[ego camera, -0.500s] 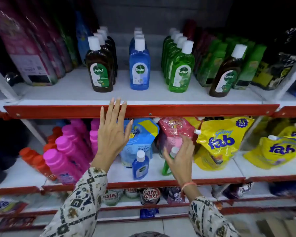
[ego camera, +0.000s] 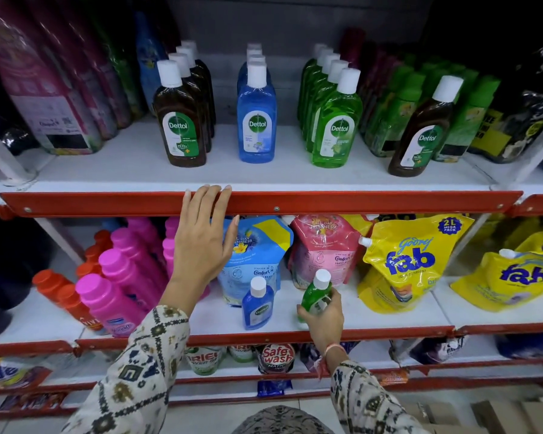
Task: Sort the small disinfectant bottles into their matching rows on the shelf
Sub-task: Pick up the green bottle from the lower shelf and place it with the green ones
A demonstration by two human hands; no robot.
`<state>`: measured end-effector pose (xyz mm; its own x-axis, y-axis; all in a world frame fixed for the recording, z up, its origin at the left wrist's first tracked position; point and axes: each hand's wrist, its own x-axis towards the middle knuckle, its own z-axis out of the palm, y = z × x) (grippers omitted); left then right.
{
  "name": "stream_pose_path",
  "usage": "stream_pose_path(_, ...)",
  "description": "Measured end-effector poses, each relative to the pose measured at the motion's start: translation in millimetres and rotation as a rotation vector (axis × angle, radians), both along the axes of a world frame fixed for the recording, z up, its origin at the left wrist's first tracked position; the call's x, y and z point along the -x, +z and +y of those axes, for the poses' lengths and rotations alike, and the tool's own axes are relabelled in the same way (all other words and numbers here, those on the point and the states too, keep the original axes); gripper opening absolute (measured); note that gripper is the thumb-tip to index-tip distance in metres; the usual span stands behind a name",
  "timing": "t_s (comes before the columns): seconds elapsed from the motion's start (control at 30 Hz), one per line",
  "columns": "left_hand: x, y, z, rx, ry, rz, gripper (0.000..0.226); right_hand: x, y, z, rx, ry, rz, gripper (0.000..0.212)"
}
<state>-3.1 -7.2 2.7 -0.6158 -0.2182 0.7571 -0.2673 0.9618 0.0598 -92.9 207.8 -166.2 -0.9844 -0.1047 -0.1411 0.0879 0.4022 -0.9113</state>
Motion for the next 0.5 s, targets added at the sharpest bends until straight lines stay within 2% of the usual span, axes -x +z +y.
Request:
stream_pose_path(0.13,-0.2,2.0,2.0,-0.006,0.004,-0.004,0.047,0.9,8.9,13.8,-0.053,0.019,0.065,0.080)
stream_pose_path(0.23,-0.6,2.2,2.3,-0.007,0.007,-0.011,0.047,-7.2,28.2,19.2,-0.013,-0.004,0.153,0.083)
stream_pose_path(0.5,1.5,3.4,2.6,-0.036,-0.005,0.021,0.046,-8.2,136.4,18.7,0.161,-0.022,0.494,0.091)
